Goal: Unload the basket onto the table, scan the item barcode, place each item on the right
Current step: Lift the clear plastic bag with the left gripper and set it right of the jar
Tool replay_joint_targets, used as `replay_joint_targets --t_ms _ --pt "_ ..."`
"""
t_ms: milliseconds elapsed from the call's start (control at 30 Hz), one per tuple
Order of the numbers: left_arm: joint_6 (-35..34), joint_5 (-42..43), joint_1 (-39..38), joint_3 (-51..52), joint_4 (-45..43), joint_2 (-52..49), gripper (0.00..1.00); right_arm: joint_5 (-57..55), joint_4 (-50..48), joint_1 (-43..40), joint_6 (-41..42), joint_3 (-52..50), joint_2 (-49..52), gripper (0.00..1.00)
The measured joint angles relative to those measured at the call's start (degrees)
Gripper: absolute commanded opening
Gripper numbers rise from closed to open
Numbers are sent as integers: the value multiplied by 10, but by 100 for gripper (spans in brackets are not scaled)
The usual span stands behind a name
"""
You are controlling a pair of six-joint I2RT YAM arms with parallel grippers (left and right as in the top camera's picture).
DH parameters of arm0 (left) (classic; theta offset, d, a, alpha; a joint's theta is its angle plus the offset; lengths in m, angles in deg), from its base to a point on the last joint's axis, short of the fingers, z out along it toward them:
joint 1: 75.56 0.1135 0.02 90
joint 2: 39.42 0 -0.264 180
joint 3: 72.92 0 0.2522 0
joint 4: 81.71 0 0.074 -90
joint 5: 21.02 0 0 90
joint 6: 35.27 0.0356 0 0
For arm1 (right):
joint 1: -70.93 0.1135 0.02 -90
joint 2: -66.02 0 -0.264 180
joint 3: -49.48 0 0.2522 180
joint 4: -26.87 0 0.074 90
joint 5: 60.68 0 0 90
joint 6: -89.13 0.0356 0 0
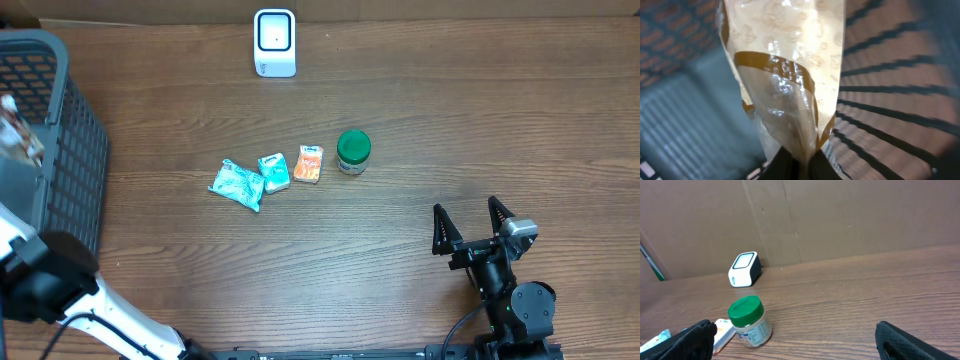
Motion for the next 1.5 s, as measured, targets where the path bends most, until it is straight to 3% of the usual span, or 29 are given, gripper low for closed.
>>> replay_joint_targets --t_ms 367,633,933,1200,1500 --pt "18 43 -76 -19 -12 181 4 0 0 0 0 0 0 100" --pt "88 29 -287 -26 44 243 4 0 0 0 0 0 0 100" --pt "107 -49 -537 33 62 147 4 0 0 0 0 0 0 100" --pt "107 -90 -694 45 -66 -24 4 0 0 0 0 0 0 100" --pt "105 -163 -817 50 -174 -109 4 0 0 0 0 0 0 100"
